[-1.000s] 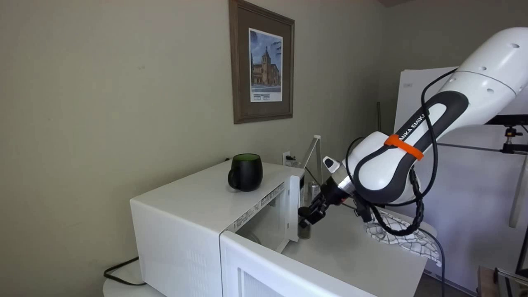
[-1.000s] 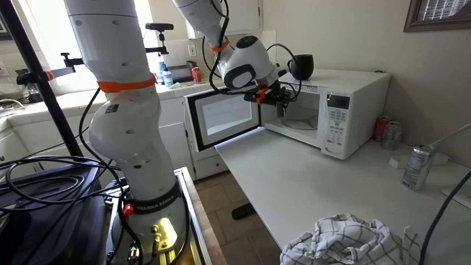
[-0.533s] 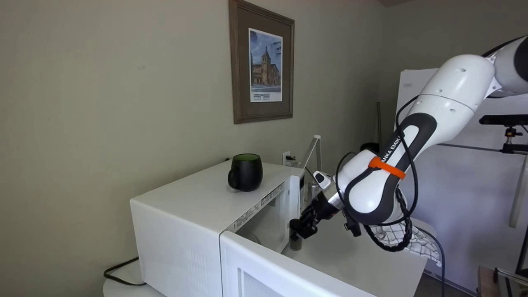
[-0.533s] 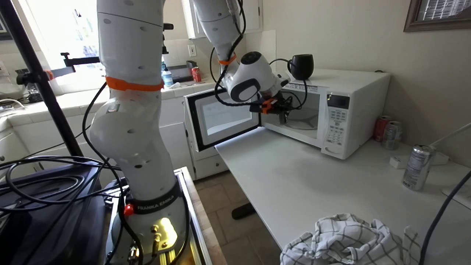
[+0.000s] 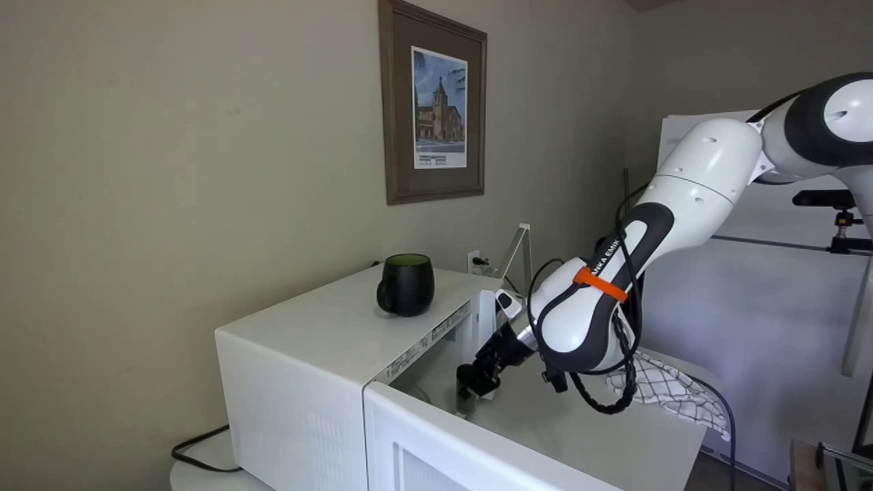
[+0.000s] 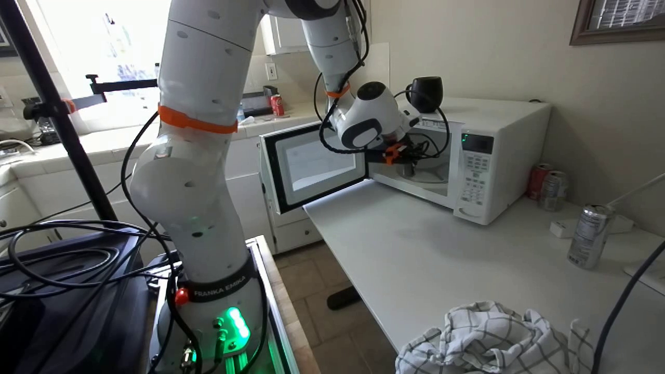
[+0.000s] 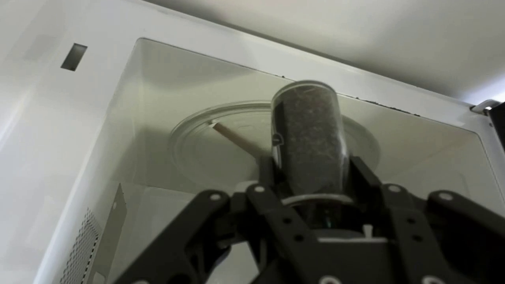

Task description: Put the spice bottle in the microwave

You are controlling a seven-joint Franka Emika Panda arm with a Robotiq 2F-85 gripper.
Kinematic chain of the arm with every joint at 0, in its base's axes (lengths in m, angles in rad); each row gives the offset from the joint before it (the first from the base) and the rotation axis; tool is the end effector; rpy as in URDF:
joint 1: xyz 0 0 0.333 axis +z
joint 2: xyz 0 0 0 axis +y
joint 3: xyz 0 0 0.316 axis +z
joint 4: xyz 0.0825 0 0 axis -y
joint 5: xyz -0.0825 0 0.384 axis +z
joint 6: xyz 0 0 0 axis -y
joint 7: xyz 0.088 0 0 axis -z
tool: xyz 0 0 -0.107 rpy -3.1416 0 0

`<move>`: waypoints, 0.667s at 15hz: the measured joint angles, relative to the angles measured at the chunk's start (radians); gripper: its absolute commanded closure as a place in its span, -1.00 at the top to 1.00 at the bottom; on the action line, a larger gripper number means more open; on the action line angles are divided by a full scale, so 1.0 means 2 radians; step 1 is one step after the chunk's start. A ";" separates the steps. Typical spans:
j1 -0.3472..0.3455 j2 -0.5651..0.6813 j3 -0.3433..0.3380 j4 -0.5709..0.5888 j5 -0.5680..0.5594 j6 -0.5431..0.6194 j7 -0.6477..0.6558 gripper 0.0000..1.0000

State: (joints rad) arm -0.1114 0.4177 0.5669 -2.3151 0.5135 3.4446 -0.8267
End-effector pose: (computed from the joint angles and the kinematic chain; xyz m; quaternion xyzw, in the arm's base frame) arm 0.5288 0.1870 0.2615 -0.8921 -0.2801 -0.3512 0.0484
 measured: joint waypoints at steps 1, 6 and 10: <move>0.000 0.000 0.000 0.000 0.000 0.000 0.000 -0.04; 0.031 -0.001 -0.042 0.004 -0.060 -0.001 0.063 -0.54; 0.122 0.012 -0.126 0.064 -0.067 -0.033 0.112 -0.54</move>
State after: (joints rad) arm 0.1329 0.4422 0.3147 -2.1870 0.3793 3.3792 -0.6034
